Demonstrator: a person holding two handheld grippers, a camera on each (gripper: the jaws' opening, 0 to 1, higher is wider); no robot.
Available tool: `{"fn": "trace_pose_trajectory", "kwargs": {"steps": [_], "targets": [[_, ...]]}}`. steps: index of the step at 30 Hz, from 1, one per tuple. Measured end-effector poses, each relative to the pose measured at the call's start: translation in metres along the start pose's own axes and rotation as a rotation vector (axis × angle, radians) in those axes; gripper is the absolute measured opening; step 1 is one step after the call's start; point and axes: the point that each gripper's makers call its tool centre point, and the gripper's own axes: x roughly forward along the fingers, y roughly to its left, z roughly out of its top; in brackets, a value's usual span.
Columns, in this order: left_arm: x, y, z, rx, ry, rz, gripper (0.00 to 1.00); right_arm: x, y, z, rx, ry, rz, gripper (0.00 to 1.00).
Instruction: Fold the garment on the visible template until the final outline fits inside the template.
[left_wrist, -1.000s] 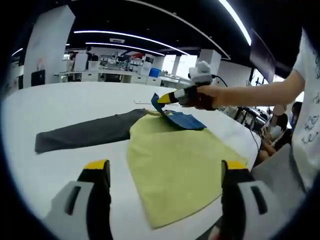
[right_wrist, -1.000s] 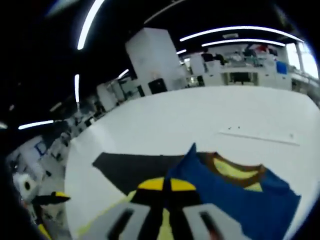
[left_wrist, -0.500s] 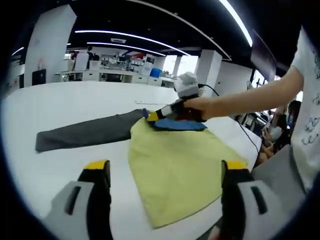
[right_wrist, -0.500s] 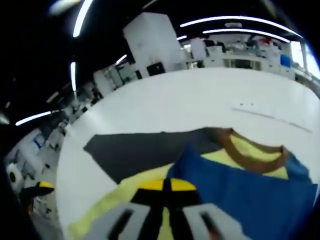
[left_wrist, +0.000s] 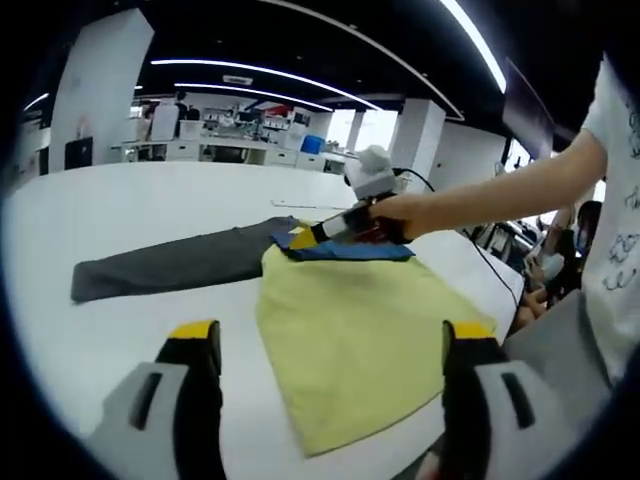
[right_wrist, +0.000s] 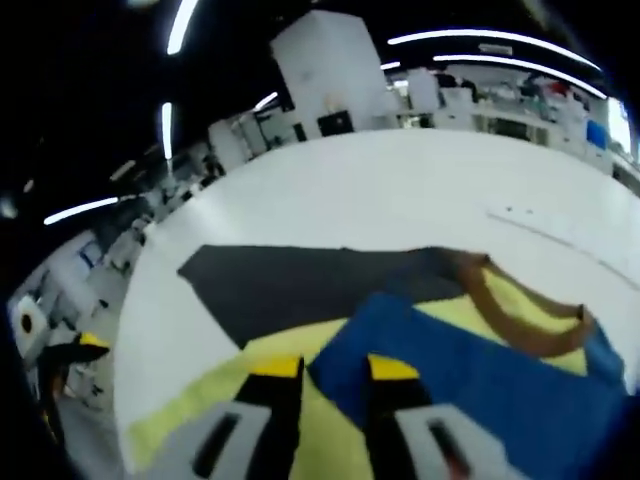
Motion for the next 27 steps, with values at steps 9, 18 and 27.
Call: {"fn": "trace_pose_trajectory", "kwargs": {"steps": [9,18,27], "targets": [[0.000,0.000,-0.001,0.000,0.002,-0.001,0.89,-0.003,0.014,-0.003,-0.074,-0.015,0.082,0.74],[0.000,-0.001,-0.002,0.005,0.009,-0.001,0.88,-0.013,0.004,-0.002,-0.053,-0.043,0.083,0.93],[0.001,-0.003,-0.005,0.007,0.022,-0.006,0.88,-0.039,-0.030,-0.009,-0.026,-0.047,0.021,0.88]]}}
